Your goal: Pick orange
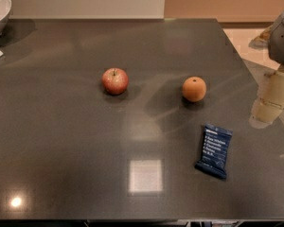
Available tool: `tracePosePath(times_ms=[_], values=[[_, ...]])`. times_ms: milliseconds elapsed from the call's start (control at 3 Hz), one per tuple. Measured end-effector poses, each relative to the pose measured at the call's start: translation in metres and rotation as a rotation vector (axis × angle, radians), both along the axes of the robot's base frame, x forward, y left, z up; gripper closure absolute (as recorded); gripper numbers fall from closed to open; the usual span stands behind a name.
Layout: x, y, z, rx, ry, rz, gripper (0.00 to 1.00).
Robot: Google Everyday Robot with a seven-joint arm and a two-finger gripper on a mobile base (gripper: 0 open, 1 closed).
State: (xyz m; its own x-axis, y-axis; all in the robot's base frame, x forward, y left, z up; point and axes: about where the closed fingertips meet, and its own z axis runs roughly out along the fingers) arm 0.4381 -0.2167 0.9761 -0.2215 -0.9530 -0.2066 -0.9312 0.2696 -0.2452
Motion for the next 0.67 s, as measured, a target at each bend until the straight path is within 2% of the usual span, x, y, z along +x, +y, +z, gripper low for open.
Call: tracePosePath(times_ms=[667], values=[[0.0049, 0.0002, 0.0001, 0.016, -0.001, -0.003, 0.0]])
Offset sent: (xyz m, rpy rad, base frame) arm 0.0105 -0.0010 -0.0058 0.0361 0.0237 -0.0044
